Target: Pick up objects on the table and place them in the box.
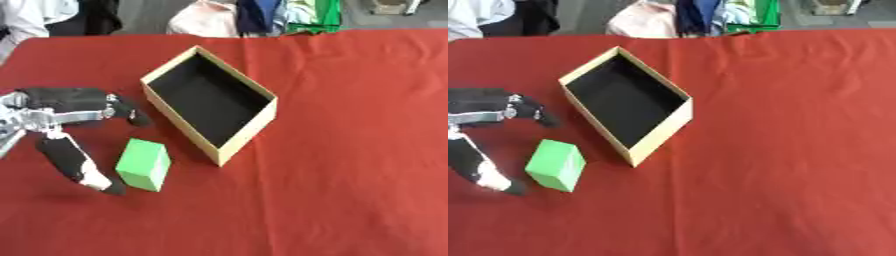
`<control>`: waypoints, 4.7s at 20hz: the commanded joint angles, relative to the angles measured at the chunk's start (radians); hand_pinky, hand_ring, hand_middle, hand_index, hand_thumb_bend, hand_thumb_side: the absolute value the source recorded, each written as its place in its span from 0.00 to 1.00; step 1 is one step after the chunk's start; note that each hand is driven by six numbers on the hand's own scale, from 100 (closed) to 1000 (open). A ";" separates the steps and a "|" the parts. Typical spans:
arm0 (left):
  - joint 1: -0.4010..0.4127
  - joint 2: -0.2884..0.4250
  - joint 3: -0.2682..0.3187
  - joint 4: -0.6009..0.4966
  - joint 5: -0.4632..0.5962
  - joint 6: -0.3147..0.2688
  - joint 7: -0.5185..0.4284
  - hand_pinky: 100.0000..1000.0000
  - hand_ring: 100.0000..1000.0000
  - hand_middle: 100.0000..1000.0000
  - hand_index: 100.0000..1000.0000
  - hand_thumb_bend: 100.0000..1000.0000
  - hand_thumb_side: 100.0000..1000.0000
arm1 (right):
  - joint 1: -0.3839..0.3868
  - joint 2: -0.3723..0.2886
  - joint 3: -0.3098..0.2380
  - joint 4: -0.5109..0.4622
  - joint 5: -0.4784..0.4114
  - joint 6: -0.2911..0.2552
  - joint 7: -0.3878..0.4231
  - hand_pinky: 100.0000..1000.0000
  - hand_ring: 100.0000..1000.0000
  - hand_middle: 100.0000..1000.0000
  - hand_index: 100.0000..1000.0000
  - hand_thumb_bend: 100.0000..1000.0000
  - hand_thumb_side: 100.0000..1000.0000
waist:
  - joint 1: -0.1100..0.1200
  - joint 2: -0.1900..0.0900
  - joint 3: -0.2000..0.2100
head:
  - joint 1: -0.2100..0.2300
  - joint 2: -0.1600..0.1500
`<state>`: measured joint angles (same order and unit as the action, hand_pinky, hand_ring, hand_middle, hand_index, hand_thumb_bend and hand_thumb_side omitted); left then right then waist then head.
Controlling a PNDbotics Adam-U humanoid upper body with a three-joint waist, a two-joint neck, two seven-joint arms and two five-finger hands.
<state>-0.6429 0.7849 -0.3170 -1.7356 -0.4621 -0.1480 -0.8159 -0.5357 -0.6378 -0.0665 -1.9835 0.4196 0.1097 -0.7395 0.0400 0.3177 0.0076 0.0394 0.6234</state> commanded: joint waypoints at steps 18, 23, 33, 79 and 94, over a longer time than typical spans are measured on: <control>-0.024 -0.025 -0.028 0.088 -0.216 -0.025 0.102 0.76 0.76 0.68 0.85 0.52 0.20 | -0.003 -0.009 -0.007 -0.016 -0.009 0.000 -0.006 0.75 0.69 0.73 0.70 0.00 0.00 | 0.011 -0.024 -0.004 | 0.011 0.001; -0.028 -0.035 -0.032 0.110 -0.222 -0.031 0.098 0.75 0.75 0.67 0.85 0.50 0.15 | -0.002 -0.007 -0.007 -0.016 -0.010 0.000 -0.007 0.74 0.69 0.73 0.70 0.00 0.00 | 0.011 -0.024 -0.004 | 0.012 0.000; -0.028 -0.050 -0.040 0.124 -0.192 -0.014 0.076 0.65 0.65 0.55 0.77 0.38 0.00 | 0.003 -0.004 -0.010 -0.016 -0.011 0.004 -0.014 0.74 0.69 0.72 0.70 0.00 0.00 | 0.009 -0.023 -0.005 | 0.013 -0.001; -0.063 -0.083 -0.058 0.126 -0.177 0.031 0.092 0.57 0.57 0.48 0.66 0.30 0.00 | 0.012 0.006 -0.013 -0.016 -0.014 0.009 -0.020 0.74 0.69 0.72 0.70 0.00 0.00 | 0.009 -0.031 0.000 | 0.019 -0.004; -0.078 -0.001 0.081 0.009 -0.077 0.083 0.190 0.45 0.48 0.39 0.54 0.10 0.00 | 0.012 0.001 -0.016 -0.016 -0.012 0.009 -0.027 0.74 0.69 0.72 0.70 0.00 0.00 | 0.018 -0.031 0.005 | 0.006 -0.010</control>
<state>-0.7015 0.7434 -0.2736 -1.7005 -0.5569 -0.0725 -0.6447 -0.5108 -0.6169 -0.0717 -1.9835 0.4116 0.1186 -0.7619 0.0467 0.3177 0.0126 0.0483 0.6217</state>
